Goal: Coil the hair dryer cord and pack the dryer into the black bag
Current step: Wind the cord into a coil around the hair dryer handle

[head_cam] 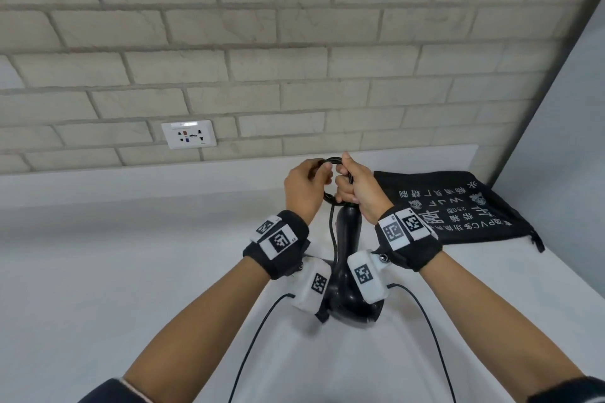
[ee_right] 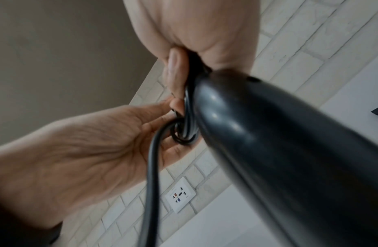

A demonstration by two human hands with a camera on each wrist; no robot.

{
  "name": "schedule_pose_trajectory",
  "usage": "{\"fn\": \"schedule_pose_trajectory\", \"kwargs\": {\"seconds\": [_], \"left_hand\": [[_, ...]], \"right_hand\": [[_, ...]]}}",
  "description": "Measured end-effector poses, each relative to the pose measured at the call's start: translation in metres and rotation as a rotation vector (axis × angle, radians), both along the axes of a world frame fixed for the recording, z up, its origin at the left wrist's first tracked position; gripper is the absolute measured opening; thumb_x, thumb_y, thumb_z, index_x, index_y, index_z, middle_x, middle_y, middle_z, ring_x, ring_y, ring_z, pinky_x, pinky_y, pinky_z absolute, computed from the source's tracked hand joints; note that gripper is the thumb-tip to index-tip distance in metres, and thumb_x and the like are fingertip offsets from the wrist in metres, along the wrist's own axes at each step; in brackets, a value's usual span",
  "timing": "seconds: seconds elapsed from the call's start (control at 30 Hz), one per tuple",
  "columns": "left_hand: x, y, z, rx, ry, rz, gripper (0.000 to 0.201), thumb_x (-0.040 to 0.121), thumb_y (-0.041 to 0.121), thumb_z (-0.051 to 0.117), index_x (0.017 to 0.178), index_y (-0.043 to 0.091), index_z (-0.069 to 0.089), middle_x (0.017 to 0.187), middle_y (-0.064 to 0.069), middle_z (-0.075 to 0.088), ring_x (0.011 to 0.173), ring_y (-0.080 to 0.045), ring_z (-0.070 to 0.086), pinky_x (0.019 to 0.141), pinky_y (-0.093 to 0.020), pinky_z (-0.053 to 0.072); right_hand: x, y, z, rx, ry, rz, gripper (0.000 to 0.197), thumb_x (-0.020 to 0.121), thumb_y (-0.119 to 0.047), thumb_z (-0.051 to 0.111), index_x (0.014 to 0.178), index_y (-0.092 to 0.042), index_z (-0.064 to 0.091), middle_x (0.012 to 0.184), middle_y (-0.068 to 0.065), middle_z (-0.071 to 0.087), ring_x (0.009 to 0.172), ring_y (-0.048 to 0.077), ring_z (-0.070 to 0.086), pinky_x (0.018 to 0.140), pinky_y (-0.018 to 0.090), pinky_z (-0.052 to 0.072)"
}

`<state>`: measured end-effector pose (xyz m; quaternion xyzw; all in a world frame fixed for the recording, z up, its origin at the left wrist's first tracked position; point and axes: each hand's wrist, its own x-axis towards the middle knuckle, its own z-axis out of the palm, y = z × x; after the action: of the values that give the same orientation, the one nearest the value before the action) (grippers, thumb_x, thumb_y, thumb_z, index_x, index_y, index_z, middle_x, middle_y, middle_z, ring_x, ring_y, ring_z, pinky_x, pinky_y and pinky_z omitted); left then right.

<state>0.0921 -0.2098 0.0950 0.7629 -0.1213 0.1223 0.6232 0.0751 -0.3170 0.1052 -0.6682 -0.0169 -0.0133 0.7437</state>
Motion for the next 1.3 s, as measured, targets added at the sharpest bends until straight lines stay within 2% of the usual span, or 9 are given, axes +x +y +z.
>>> {"fn": "schedule_pose_trajectory", "kwargs": {"seconds": [0.17,0.43,0.6,0.7,0.77,0.87,1.03,1.17,1.3], "left_hand": [[-0.003,0.005,-0.001,-0.526,0.396,-0.272,0.021,0.096,0.017,0.042,0.088,0.010,0.060,0.069,-0.001,0.050,0.056,-0.009,0.048,0.060,-0.021,0.046],[-0.001,0.012,0.002,-0.682,0.585,-0.464,0.034,0.100,0.024,0.031,0.090,0.008,0.059,0.041,0.010,0.036,0.036,-0.004,0.036,0.046,-0.018,0.045],[-0.005,0.013,0.008,-0.840,0.680,-0.524,0.050,0.100,0.027,0.028,0.073,0.007,0.065,0.034,0.008,0.030,0.029,-0.005,0.029,0.037,-0.016,0.039],[-0.008,0.014,0.008,-0.812,0.667,-0.439,0.035,0.099,0.031,0.032,0.080,0.010,0.052,0.045,0.002,0.044,0.036,-0.010,0.040,0.044,-0.021,0.047],[-0.009,0.017,0.005,-0.667,0.566,-0.342,0.027,0.098,0.029,0.036,0.087,0.010,0.052,0.064,-0.001,0.053,0.056,-0.013,0.053,0.060,-0.028,0.053],[-0.014,0.024,-0.003,-0.436,0.426,-0.177,0.022,0.094,0.024,0.048,0.097,0.005,0.056,0.085,-0.004,0.060,0.079,-0.016,0.059,0.073,-0.025,0.053],[-0.020,0.025,-0.009,-0.491,0.461,-0.123,0.015,0.089,0.018,0.058,0.080,0.007,0.062,0.080,-0.007,0.062,0.072,-0.016,0.059,0.067,-0.017,0.056],[-0.021,0.024,-0.007,-0.604,0.569,-0.211,0.013,0.091,0.018,0.053,0.085,0.011,0.062,0.081,-0.004,0.063,0.075,-0.014,0.061,0.069,-0.020,0.057],[-0.027,0.021,-0.004,-0.533,0.648,-0.288,0.023,0.095,0.033,0.044,0.083,0.023,0.061,0.080,0.008,0.062,0.074,-0.007,0.057,0.070,-0.022,0.043]], "right_hand": [[0.000,0.004,0.000,0.018,-0.009,0.012,0.041,0.100,-0.035,0.023,0.063,-0.018,0.033,0.030,-0.009,0.022,0.026,0.003,0.018,0.042,0.020,0.033],[-0.002,0.000,0.005,-0.056,0.011,0.094,0.040,0.099,-0.034,0.026,0.063,-0.017,0.033,0.032,-0.011,0.021,0.027,0.005,0.017,0.042,0.019,0.034],[-0.002,0.003,0.004,-0.049,-0.010,0.069,0.041,0.099,-0.035,0.029,0.062,-0.018,0.033,0.032,-0.011,0.021,0.027,0.003,0.016,0.039,0.019,0.024],[-0.001,0.005,0.003,-0.058,-0.007,0.062,0.040,0.099,-0.036,0.029,0.063,-0.018,0.032,0.032,-0.012,0.022,0.028,0.004,0.016,0.039,0.018,0.028],[-0.001,0.004,0.003,-0.053,-0.007,0.042,0.040,0.099,-0.037,0.029,0.063,-0.019,0.032,0.032,-0.011,0.021,0.028,0.004,0.017,0.041,0.020,0.031],[0.001,0.002,0.003,-0.029,-0.012,0.021,0.039,0.099,-0.035,0.029,0.063,-0.019,0.032,0.032,-0.011,0.021,0.028,0.004,0.017,0.043,0.020,0.036],[0.000,0.005,0.003,-0.038,-0.017,0.032,0.039,0.099,-0.035,0.028,0.064,-0.019,0.032,0.031,-0.011,0.022,0.028,0.004,0.017,0.046,0.022,0.034],[-0.002,0.006,0.004,-0.031,-0.022,0.013,0.039,0.099,-0.035,0.028,0.063,-0.019,0.032,0.031,-0.011,0.022,0.027,0.003,0.017,0.043,0.019,0.034],[-0.002,0.003,0.003,-0.014,-0.017,-0.012,0.039,0.099,-0.036,0.029,0.063,-0.019,0.031,0.031,-0.011,0.022,0.027,0.003,0.016,0.043,0.019,0.034]]}}
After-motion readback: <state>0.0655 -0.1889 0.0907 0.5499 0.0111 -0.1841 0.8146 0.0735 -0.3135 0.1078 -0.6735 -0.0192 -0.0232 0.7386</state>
